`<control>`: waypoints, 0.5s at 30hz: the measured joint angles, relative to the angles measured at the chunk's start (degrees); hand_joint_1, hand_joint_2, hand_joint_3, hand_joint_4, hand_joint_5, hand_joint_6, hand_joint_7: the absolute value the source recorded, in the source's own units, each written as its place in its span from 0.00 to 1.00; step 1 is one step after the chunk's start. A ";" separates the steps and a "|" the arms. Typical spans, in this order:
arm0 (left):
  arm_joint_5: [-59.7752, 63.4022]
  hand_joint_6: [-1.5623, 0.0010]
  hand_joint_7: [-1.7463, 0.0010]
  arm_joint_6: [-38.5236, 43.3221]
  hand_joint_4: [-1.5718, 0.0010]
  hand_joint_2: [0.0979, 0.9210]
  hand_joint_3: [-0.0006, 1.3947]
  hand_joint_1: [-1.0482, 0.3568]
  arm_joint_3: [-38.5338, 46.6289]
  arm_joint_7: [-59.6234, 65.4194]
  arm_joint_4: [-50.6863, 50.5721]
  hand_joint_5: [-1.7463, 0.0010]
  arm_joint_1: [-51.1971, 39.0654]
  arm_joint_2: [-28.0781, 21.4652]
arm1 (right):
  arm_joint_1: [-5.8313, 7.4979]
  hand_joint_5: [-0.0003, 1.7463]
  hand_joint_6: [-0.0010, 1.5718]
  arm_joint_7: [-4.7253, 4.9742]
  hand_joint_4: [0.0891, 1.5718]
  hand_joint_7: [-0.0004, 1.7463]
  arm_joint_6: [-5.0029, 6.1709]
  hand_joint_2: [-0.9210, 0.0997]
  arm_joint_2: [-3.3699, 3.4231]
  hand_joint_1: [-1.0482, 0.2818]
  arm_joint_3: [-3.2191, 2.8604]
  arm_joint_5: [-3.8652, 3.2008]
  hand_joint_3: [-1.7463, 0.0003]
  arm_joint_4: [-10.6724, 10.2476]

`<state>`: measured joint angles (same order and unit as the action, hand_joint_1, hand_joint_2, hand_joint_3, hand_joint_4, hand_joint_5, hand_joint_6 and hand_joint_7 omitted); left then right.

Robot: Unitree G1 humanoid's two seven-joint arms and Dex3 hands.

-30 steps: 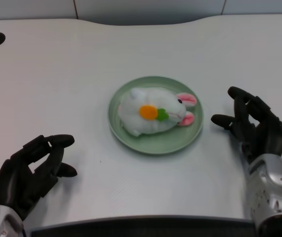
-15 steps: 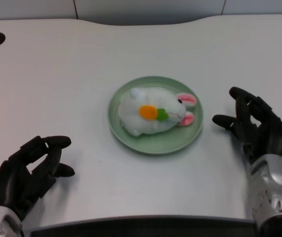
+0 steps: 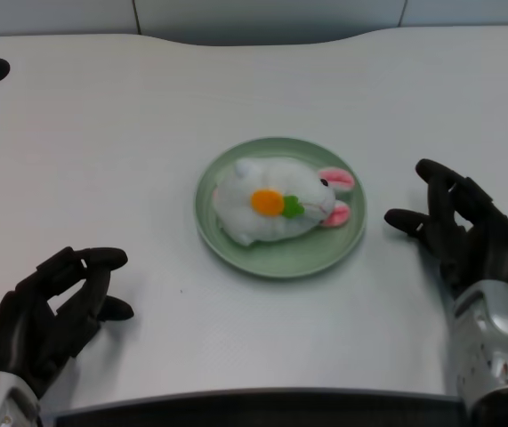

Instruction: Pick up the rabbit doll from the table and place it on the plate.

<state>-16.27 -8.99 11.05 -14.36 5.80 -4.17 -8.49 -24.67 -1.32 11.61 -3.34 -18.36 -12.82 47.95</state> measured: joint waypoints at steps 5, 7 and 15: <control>-0.01 0.59 0.43 -0.92 0.68 1.00 0.31 0.44 0.01 1.10 0.26 0.09 0.21 0.53 | -0.09 0.60 0.44 -0.10 0.42 0.28 0.20 0.00 -0.36 0.55 0.01 -0.01 0.82 0.60; -0.02 0.59 0.43 -2.06 0.68 1.00 0.32 0.44 0.04 1.89 0.12 0.09 0.33 0.76 | -0.10 0.60 0.44 -0.29 0.42 0.28 0.51 0.00 -0.38 0.55 0.01 -0.01 0.82 0.82; 0.25 0.59 0.43 -2.61 0.67 1.00 0.31 0.44 -0.05 2.92 -0.09 0.10 0.83 1.00 | -0.37 0.60 0.44 -0.01 0.44 0.28 0.57 0.00 -0.51 0.55 0.13 0.04 0.83 0.91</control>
<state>-16.02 -11.60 11.00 -11.44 5.71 -3.34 -7.49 -25.05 -1.33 12.18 -3.85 -18.23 -12.79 48.86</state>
